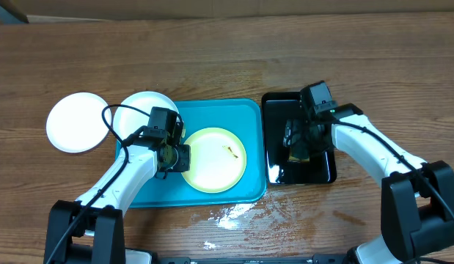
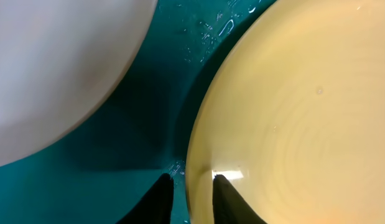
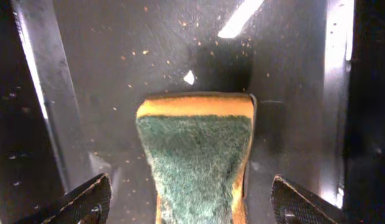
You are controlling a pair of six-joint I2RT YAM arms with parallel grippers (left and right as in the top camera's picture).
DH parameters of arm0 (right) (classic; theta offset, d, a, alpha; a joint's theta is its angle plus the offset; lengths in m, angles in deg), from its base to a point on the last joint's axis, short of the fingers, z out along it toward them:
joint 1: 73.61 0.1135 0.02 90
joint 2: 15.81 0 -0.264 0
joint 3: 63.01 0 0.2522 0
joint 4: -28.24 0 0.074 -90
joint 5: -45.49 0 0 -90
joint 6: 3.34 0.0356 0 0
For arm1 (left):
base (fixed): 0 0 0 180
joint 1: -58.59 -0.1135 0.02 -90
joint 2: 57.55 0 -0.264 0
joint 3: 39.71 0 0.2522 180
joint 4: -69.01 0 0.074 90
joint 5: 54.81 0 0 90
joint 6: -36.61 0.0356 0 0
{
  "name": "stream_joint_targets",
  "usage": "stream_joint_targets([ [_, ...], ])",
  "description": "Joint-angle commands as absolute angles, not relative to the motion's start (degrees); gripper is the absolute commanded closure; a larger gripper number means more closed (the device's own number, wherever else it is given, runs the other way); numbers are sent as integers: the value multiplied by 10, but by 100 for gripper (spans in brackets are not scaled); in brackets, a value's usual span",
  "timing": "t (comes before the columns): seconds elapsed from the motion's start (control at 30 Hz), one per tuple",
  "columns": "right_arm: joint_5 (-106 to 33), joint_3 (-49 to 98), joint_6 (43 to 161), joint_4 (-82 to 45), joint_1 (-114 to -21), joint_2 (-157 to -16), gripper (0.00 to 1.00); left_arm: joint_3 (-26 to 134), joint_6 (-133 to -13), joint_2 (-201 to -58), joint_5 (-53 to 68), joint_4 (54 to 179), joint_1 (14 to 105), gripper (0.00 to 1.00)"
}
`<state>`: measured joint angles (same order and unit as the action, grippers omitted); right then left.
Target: Clean dirty plates on tray and stack at the side
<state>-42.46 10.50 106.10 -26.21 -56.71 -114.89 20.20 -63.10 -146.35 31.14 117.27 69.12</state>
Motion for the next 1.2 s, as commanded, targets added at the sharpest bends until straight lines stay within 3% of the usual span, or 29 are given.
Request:
stream_joint_targets([
  [0.0, -434, 68, 1061, -217, -566, -1151, 20, 211, -643, -1468, 303, 1172, 696, 87],
  [0.07, -434, 47, 1062, -176, -566, -1151, 46, 211, -587, -1469, 303, 1160, 696, 93],
  [0.1, -434, 46, 1062, -173, -566, -1151, 47, 211, -573, -1469, 303, 1154, 696, 92],
  [0.23, -433, 45, 1062, -158, -566, -1151, 69, 211, -542, -1480, 307, 1128, 695, 80],
  [0.27, -433, 45, 1064, -148, -566, -1150, 70, 211, -542, -1483, 307, 1125, 695, 78],
  [0.33, -432, 51, 1067, -139, -566, -1150, 64, 211, -542, -1489, 307, 1122, 695, 68],
  [0.4, -432, 64, 1066, -147, -566, -1149, 42, 211, -543, -1489, 306, 1125, 695, 52],
  [0.53, -432, 83, 1066, -151, -566, -1149, 35, 211, -557, -1489, 276, 1141, 695, 50],
  [0.57, -434, 83, 1066, -149, -566, -1149, 34, 211, -572, -1489, 269, 1149, 695, 53],
  [0.83, -482, 44, 1066, -106, -563, -1150, 38, 204, -695, -1490, 268, 1175, 695, 59],
  [0.9, -483, 43, 1066, -103, -563, -1150, 47, 199, -734, -1490, 263, 1168, 695, 60],
  [0.97, -483, 42, 1066, -100, -563, -1150, 66, 198, -738, -1490, 264, 1168, 695, 57],
  [1.03, -483, 42, 1066, -100, -563, -1150, 66, 198, -738, -1490, 264, 1168, 695, 52],
  [1.07, -483, 43, 1066, -99, -563, -1150, 58, 198, -738, -1490, 264, 1168, 695, 49],
  [1.1, -483, 44, 1063, -91, -563, -1149, 39, 198, -738, -1490, 264, 1168, 695, 47],
  [1.17, -483, 63, 1049, -99, -563, -1148, 26, 198, -737, -1490, 264, 1163, 695, 42],
])
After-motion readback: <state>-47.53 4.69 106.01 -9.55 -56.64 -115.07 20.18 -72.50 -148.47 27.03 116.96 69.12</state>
